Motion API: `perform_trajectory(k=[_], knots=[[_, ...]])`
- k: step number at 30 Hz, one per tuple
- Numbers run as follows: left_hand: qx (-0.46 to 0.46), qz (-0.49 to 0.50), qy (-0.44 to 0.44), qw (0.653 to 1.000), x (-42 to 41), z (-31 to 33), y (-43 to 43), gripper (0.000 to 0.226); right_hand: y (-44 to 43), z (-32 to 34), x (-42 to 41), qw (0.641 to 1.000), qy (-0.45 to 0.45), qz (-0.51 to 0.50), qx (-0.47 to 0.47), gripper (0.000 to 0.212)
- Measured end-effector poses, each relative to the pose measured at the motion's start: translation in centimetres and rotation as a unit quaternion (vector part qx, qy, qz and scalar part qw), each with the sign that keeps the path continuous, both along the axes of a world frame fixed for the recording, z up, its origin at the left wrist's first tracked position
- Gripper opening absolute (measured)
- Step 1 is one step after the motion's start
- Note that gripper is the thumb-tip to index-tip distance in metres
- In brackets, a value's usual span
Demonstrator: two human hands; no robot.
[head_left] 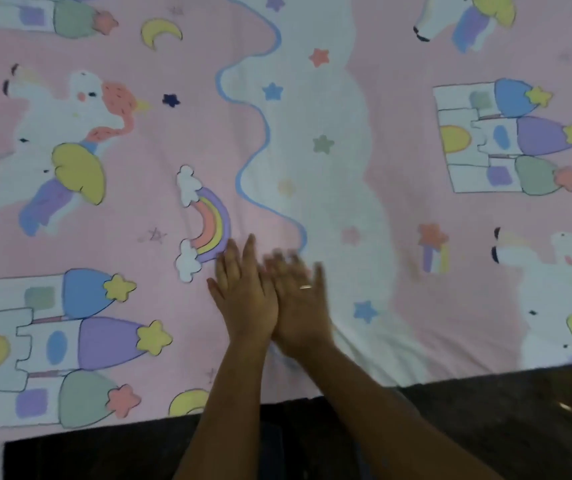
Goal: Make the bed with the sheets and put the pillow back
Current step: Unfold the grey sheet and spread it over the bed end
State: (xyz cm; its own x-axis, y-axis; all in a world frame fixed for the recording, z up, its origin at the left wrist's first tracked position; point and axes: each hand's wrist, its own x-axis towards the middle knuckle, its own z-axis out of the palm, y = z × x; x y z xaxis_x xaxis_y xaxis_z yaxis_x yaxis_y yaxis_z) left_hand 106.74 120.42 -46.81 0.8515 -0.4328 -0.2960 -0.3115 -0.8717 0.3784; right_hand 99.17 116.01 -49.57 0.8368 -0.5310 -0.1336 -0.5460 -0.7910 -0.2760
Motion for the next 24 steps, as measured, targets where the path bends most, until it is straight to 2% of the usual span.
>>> perform_trajectory(k=[3,6,7,9,12,14,16,19,22,24], knots=[[-0.009,0.037,-0.01,0.999,4.7,0.8,6.1,0.049,7.3,1.2,4.7,0.992,-0.003,0.11,0.065,0.064],[0.014,0.108,0.001,0.994,11.2,2.0,14.2,0.065,9.9,2.2,9.6,0.966,-0.071,0.224,0.106,0.056],[0.014,0.135,-0.003,0.991,13.2,2.4,16.6,0.068,9.7,1.9,10.9,0.968,-0.093,0.206,0.11,0.054],[0.017,0.192,-0.012,0.981,17.0,3.1,21.0,0.058,8.0,0.8,12.7,0.988,-0.096,0.086,0.08,0.053],[0.056,0.241,0.0,0.969,21.7,4.1,25.9,0.053,5.8,0.7,13.5,0.995,0.011,-0.102,0.003,0.063],[0.067,0.253,0.006,0.965,23.8,4.3,28.1,0.052,6.8,1.4,13.6,0.986,0.069,-0.149,0.034,0.071],[0.056,0.266,0.003,0.963,25.1,4.2,29.5,0.051,9.6,1.3,14.9,0.984,0.079,-0.156,0.036,0.075],[0.076,0.256,-0.02,0.963,25.0,3.5,30.3,0.05,16.7,0.9,18.5,0.994,0.074,-0.081,0.021,0.071],[0.128,0.177,-0.082,0.972,24.4,2.9,30.2,0.043,22.2,2.0,21.5,0.995,0.042,0.036,0.08,0.069],[0.162,0.143,-0.086,0.973,24.5,2.5,30.4,0.032,23.7,2.6,22.6,0.981,0.03,0.151,0.12,0.063]])
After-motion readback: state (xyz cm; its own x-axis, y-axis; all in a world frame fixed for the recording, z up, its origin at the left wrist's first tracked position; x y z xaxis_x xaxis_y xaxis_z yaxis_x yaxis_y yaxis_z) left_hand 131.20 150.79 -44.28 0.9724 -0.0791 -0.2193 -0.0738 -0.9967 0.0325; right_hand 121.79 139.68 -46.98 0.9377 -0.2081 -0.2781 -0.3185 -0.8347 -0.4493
